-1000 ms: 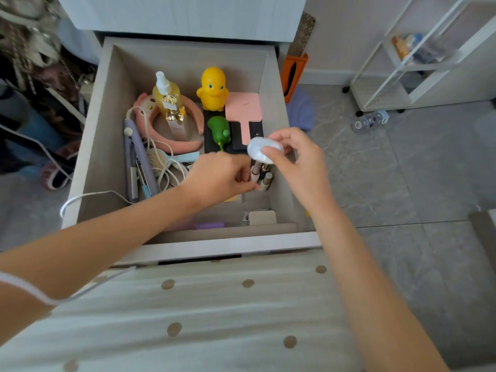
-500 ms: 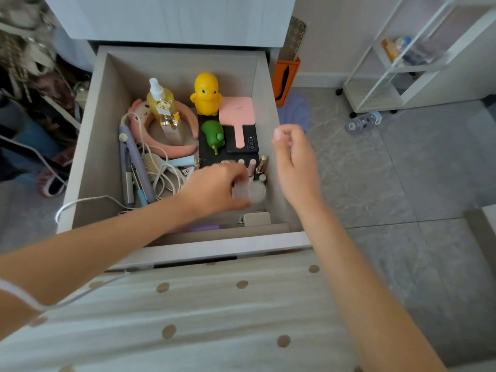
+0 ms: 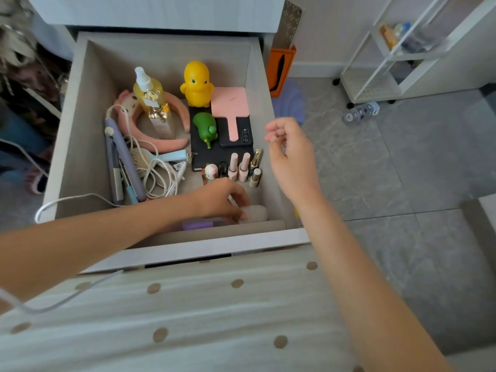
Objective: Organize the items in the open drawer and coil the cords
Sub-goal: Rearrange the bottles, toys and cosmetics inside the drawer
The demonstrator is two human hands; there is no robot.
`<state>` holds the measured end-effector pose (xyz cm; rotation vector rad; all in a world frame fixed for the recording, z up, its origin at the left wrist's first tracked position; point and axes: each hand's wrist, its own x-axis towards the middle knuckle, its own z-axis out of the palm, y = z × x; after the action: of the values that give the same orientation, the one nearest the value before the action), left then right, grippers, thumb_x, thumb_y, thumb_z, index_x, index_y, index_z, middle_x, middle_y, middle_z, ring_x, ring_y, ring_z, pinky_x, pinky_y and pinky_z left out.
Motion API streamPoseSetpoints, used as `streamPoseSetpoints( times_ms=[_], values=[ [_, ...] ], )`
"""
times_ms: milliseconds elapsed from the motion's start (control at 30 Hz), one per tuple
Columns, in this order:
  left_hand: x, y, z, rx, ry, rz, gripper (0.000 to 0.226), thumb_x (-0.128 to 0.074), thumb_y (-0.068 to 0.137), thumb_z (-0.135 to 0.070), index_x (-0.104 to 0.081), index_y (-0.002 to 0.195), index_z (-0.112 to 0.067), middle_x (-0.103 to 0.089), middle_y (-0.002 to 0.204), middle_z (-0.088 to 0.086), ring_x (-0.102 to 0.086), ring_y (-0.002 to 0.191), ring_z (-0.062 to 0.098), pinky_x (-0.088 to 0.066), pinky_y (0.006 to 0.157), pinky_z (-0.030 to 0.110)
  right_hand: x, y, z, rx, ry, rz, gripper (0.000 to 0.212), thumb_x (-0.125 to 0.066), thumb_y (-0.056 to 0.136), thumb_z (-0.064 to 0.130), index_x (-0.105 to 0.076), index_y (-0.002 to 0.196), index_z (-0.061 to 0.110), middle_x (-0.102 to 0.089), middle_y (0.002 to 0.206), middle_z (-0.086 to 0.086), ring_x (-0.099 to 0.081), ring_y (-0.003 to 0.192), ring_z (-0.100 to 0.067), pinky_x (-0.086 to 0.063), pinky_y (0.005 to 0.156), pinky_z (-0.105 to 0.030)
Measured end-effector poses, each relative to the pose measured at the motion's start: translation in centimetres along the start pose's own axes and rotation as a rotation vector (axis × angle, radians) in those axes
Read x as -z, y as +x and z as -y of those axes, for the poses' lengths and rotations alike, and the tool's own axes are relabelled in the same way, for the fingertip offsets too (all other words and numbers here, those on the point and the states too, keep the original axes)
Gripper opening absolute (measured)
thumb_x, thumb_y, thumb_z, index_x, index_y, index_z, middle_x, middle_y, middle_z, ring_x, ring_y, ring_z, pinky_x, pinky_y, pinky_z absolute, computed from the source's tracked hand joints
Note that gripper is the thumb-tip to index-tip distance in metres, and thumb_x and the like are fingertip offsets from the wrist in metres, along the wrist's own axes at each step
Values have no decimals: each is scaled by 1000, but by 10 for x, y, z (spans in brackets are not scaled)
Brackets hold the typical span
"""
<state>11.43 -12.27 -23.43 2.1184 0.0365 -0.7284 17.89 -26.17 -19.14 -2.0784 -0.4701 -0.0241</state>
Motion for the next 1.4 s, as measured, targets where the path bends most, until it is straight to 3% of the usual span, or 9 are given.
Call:
streamPoseSetpoints(
  times_ms=[133,267,367,533,800,900,1100,1300,1400],
  values=[
    [-2,-3,2,-11,64,-22,20,-71,79,-3,-67,98,-9,-54,67,-21,-56,50,-2,-44,55,8,1,-1,2,-1,-39,10,22,-45,88,3,-56,104,12,-57,91,4,-57,90,-12,-40,75,-9],
    [-5,-1,1,-61,139,-22,22,-71,78,0,-66,99,-7,-56,80,-11,-55,59,-1,-42,56,6,-1,-3,5,78,-155,30,22,-48,86,3,-59,102,11,-56,87,6,-55,85,-14,-45,78,-24],
    [-2,-2,2,-106,192,17,23,-67,82,-1,-65,103,-9,-61,90,-7,-68,71,18,-52,62,17,-2,-4,7,138,-222,31,21,-48,85,4,-61,99,12,-56,82,7,-54,82,-16,-46,77,-37],
    [3,-1,2,-258,574,33,31,-65,86,-18,-61,116,-17,-59,115,1,-63,89,17,-47,81,32,-4,-5,7,160,-268,39,19,-51,85,4,-62,97,14,-62,82,3,-53,82,-15,-46,77,-38],
    [10,-6,13,-228,394,-124,24,-59,90,-29,-61,112,-19,-65,103,-5,-62,84,13,-49,78,31,-4,-5,6,164,-264,46,19,-50,86,5,-62,97,14,-63,82,2,-52,83,-15,-46,77,-37],
    [17,-7,20,-111,768,-265,23,-48,93,-29,-55,113,-20,-58,113,-1,-61,96,24,-47,75,33,-4,-5,5,165,-255,37,19,-49,85,5,-62,95,14,-63,80,3,-52,81,-15,-46,76,-37],
    [12,-1,19,-67,1269,-37,31,-42,96,-21,-45,126,-16,-50,126,6,-60,102,28,-34,64,33,-4,-4,3,160,-253,46,18,-49,86,6,-62,95,15,-63,81,3,-51,80,-15,-45,75,-37],
    [11,4,27,-155,1273,-87,25,-41,93,-14,-48,117,-11,-55,115,8,-61,94,30,-41,63,35,-4,-4,2,145,-248,57,17,-49,87,6,-62,94,16,-63,79,4,-50,79,-13,-44,75,-36],
    [17,-1,24,-109,902,-252,26,-53,84,-32,-53,107,-19,-58,108,1,-61,92,27,-41,67,31,-5,-4,2,143,-238,52,18,-48,87,6,-62,92,16,-63,78,3,-49,77,-13,-44,73,-35]
  ],
)
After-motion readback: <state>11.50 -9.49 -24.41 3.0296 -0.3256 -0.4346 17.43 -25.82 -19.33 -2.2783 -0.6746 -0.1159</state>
